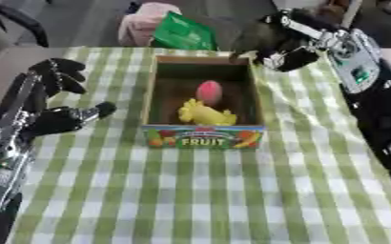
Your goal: Pick up objects on the table and place them in the box.
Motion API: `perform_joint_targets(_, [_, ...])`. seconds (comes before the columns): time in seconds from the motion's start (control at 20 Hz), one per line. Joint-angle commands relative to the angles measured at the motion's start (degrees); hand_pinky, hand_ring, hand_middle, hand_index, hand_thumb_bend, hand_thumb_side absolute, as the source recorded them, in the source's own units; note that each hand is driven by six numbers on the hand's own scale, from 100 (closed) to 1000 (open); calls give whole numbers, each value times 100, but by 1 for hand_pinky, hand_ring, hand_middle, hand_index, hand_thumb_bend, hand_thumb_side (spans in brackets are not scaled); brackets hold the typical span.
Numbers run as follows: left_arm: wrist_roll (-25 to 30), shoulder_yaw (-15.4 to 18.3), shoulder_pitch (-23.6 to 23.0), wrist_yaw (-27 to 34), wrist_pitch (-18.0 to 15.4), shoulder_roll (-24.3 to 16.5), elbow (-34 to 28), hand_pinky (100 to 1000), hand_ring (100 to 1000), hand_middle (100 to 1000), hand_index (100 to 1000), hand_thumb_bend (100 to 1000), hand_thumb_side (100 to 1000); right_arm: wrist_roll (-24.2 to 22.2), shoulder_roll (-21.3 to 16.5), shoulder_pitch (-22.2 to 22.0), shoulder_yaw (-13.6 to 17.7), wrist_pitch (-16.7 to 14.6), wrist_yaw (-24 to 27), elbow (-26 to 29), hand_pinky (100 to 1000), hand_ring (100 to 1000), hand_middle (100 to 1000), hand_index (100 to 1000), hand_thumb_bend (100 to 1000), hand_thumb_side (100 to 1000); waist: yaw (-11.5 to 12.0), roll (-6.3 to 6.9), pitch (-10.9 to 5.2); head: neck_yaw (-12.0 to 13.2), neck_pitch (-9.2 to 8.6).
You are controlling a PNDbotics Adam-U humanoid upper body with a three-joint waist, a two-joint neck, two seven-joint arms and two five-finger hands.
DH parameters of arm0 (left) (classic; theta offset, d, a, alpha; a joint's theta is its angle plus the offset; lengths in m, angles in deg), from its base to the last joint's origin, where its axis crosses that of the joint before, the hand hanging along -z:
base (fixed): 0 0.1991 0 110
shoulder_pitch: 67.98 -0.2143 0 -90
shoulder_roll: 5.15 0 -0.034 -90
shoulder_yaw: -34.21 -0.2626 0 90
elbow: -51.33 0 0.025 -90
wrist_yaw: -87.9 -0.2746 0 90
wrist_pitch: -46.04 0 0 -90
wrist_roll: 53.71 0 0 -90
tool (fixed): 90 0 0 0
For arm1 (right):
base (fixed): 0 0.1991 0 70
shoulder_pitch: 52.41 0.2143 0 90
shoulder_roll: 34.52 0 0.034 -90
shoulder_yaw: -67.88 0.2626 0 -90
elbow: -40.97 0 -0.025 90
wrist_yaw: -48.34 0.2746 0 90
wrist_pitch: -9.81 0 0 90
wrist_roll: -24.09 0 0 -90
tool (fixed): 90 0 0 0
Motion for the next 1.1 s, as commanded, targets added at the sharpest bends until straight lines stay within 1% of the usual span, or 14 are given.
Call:
perform_joint_targets(0.05, [14, 42, 111, 27, -14, -26, -132, 642, 510, 517, 680, 816, 132, -42, 118, 153, -54, -35, -196, 39, 756, 792, 394, 547, 100, 232, 30, 21, -84, -59, -41])
perform_joint_targets(0.15, [18, 44, 126, 40, -23, -9, -170, 643, 510, 517, 680, 816, 132, -91, 233, 95, -109, -47, -383, -37, 757, 794, 397, 554, 100, 235, 58, 34, -69, -69, -49])
perform_joint_targets(0.4, [48, 43, 129, 60, -20, 40, -229, 646, 511, 518, 681, 816, 134, -121, 494, -63, -156, -83, -870, -213, 767, 821, 486, 673, 100, 257, 88, 50, -41, -81, -64])
perform_joint_targets(0.45, [55, 43, 127, 61, -17, 50, -233, 646, 511, 518, 681, 816, 134, -116, 531, -87, -159, -99, -953, -240, 768, 823, 497, 686, 100, 258, 91, 49, -39, -81, -66])
perform_joint_targets(0.55, [70, 42, 125, 61, -16, 65, -237, 647, 511, 518, 681, 817, 134, -106, 579, -121, -163, -135, -1086, -291, 773, 834, 541, 740, 100, 264, 94, 46, -34, -80, -71])
perform_joint_targets(0.6, [76, 42, 124, 60, -15, 70, -238, 647, 511, 518, 681, 817, 133, -96, 592, -135, -161, -152, -1128, -309, 778, 843, 580, 791, 100, 265, 95, 43, -33, -77, -73])
perform_joint_targets(0.65, [81, 43, 122, 58, -15, 72, -238, 647, 511, 519, 681, 817, 134, -82, 597, -145, -157, -166, -1155, -322, 780, 847, 599, 810, 100, 266, 95, 40, -32, -74, -74])
perform_joint_targets(0.7, [83, 45, 118, 56, -14, 73, -237, 646, 511, 518, 680, 817, 135, -70, 594, -151, -154, -172, -1179, -333, 785, 859, 640, 850, 100, 269, 94, 36, -33, -70, -76])
perform_joint_targets(0.75, [84, 47, 113, 53, -13, 74, -236, 647, 511, 518, 681, 817, 135, -57, 590, -157, -147, -175, -1191, -340, 786, 861, 649, 858, 100, 269, 93, 32, -33, -68, -79])
perform_joint_targets(0.8, [86, 48, 108, 52, -12, 75, -234, 647, 511, 518, 681, 817, 136, -43, 584, -161, -140, -177, -1194, -344, 792, 874, 687, 886, 100, 267, 91, 29, -34, -65, -82])
perform_joint_targets(0.85, [88, 49, 103, 49, -10, 76, -231, 647, 511, 518, 681, 817, 136, -31, 576, -164, -133, -179, -1183, -347, 793, 876, 692, 889, 100, 266, 87, 26, -34, -60, -86])
perform_joint_targets(0.9, [92, 50, 97, 47, -8, 78, -227, 648, 512, 519, 681, 817, 137, -26, 567, -168, -127, -180, -1164, -349, 801, 894, 739, 919, 100, 261, 81, 25, -36, -52, -84])
perform_joint_targets(0.95, [99, 50, 90, 44, -8, 80, -223, 649, 512, 519, 681, 818, 137, -31, 558, -176, -120, -184, -1130, -356, 808, 908, 766, 934, 100, 253, 76, 23, -37, -47, -83])
perform_joint_targets(1.1, [120, 55, 68, 35, -10, 82, -211, 650, 513, 518, 683, 818, 139, -85, 522, -194, -92, -190, -957, -378, 847, 961, 868, 975, 100, 388, 67, 23, -40, -37, -86])
